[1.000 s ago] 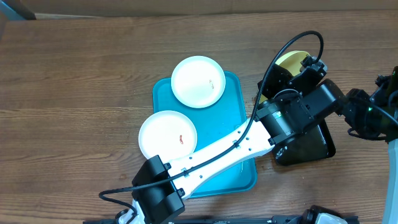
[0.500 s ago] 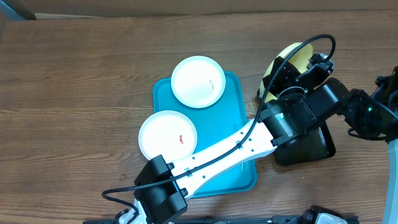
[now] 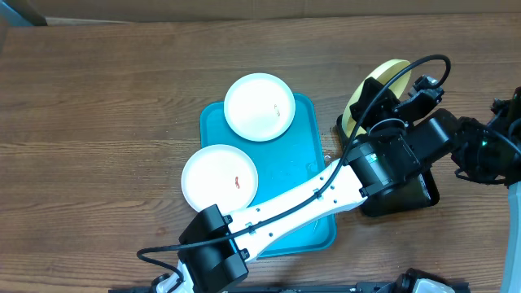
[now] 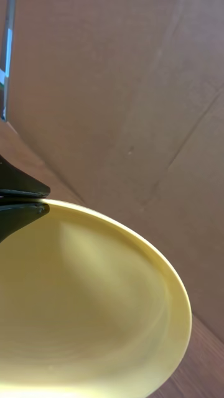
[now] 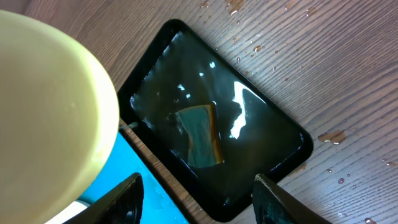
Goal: Clean dirty plates on tray and stack at the side
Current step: 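Lift the yellow plate with left gripper and swing it over the table, then lower the yellow plate onto the table left of the tray, release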
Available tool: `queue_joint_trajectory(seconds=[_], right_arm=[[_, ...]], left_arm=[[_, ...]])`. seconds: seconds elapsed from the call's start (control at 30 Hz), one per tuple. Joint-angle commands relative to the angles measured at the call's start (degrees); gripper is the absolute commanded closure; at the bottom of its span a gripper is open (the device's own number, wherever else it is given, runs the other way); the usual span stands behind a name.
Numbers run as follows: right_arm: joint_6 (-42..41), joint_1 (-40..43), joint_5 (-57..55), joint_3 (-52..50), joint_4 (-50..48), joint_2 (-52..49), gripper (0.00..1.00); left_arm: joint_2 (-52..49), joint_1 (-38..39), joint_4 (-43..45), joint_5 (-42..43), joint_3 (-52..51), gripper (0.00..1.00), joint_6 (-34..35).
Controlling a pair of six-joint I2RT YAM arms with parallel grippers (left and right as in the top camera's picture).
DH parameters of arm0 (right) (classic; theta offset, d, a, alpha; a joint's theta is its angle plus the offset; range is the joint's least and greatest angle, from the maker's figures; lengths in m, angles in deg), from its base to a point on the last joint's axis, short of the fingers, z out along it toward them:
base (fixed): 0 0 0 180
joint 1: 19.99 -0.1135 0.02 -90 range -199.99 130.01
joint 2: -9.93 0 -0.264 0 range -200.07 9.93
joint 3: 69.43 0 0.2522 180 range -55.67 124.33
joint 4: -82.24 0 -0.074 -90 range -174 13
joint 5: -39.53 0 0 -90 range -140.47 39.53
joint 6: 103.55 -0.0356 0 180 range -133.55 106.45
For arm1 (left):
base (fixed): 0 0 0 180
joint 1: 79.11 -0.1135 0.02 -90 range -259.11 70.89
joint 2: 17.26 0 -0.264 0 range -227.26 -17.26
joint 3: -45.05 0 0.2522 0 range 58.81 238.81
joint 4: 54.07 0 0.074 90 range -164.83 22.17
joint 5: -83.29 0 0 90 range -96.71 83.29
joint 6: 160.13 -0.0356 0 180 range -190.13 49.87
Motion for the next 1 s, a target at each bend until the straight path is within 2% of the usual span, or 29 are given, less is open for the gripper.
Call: queue_joint_trajectory(seconds=[0.0, 0.17, 0.3, 0.47, 0.6, 0.67, 0.73, 0.83, 0.97], right_arm=[[0.87, 0.35, 0.76, 0.7, -0.2, 0.9, 0.42], [0.87, 0.35, 0.81, 0.7, -0.17, 0.87, 0.42], [0.87, 0.35, 0.94, 0.7, -0.11, 0.87, 0.42], [0.87, 0.35, 0.96, 0.7, 0.26, 0.87, 0.42], [0.9, 0.35, 0.96, 0.7, 0.2, 0.87, 0.42], [0.9, 0.35, 0.96, 0.7, 0.22, 0.87, 0.42], [0.9, 0.35, 0.96, 0.7, 0.33, 0.87, 0.42], [0.9, 0.35, 0.96, 0.7, 0.44, 0.87, 0.42], [0.96, 0.35, 0.98, 0.7, 0.33, 0.87, 0.42]], left_arm=[[-0.09, -0.63, -2.03, -0.28, 1.07, 0.96, 4.15], [-0.09, -0.57, -1.9, -0.11, 1.07, 0.96, 4.72], [-0.09, -1.44, -3.85, 4.07, 1.07, 0.96, 8.68], [1.03, -2.91, -9.75, 6.47, 1.09, 0.96, 19.8], [6.64, -6.43, -17.44, 21.11, 1.11, 0.96, 30.73], [9.75, -9.38, -20.76, 27.39, 1.11, 0.96, 35.34], [13.94, -14.32, -24.65, 37.13, 1.11, 0.96, 39.08], [20.26, -24.76, -31.12, 51.01, 1.11, 0.96, 39.95], [24.61, -39.93, -41.07, 55.82, 1.11, 0.96, 42.88]])
